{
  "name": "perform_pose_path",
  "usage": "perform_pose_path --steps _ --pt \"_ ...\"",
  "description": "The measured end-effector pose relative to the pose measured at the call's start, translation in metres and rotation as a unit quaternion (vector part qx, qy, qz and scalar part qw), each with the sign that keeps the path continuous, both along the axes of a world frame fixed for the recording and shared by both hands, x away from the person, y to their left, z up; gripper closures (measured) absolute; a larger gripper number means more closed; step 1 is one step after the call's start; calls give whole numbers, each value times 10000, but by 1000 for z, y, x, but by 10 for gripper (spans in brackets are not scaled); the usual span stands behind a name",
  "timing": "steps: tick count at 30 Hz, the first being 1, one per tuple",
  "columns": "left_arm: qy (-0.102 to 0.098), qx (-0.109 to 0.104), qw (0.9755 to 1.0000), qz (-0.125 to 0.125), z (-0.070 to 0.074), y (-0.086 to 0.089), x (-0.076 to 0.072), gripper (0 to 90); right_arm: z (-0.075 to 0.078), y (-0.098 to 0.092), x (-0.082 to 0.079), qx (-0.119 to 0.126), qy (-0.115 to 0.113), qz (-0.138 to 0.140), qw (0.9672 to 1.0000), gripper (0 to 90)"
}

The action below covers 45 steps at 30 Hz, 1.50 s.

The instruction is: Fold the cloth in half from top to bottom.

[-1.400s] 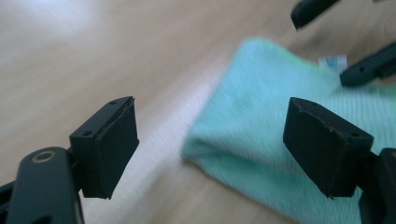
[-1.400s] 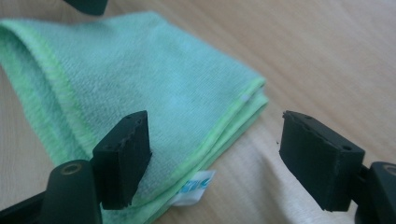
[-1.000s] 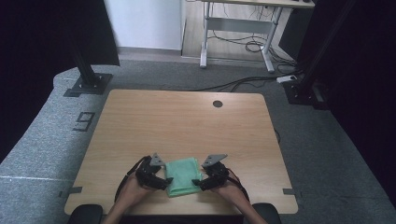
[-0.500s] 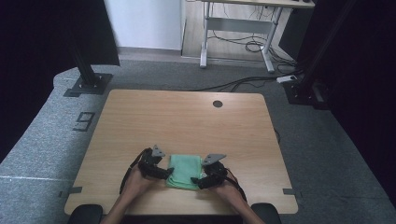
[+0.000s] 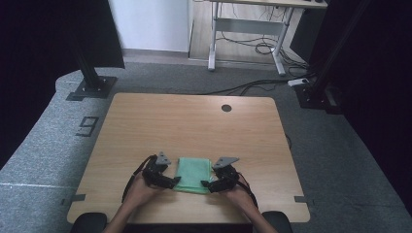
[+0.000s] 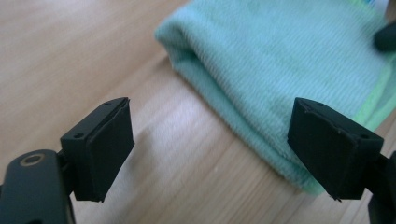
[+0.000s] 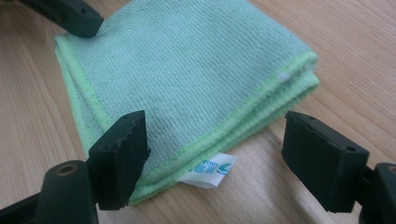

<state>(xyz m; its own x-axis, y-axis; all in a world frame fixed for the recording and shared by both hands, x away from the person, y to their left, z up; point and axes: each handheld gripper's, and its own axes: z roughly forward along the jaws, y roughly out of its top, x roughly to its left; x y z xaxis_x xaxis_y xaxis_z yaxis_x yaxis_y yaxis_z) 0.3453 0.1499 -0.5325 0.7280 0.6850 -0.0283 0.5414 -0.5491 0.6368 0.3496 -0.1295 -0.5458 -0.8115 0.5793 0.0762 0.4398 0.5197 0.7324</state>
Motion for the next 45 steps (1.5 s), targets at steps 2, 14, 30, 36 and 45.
perform_pose_path --steps 2,14,30,36,45 --pt "33 -41 10000 37 -3 1 -1 144 0 -2 -1 -15 27 -18 10000 225" --pt "-120 -32 9998 140 -8 0 5 124 -1 0 4 -233 -298 -75 9993 231" --pt "-316 -80 9984 454 -11 -5 47 111 -3 -6 47 -96 -185 -446 9988 253" --pt "-331 -117 9979 536 -12 -6 60 106 -3 -7 61 -85 -158 -556 9983 253" --pt "-321 -256 9967 707 -15 -5 73 101 -4 -8 76 -21 -111 -739 9972 253"
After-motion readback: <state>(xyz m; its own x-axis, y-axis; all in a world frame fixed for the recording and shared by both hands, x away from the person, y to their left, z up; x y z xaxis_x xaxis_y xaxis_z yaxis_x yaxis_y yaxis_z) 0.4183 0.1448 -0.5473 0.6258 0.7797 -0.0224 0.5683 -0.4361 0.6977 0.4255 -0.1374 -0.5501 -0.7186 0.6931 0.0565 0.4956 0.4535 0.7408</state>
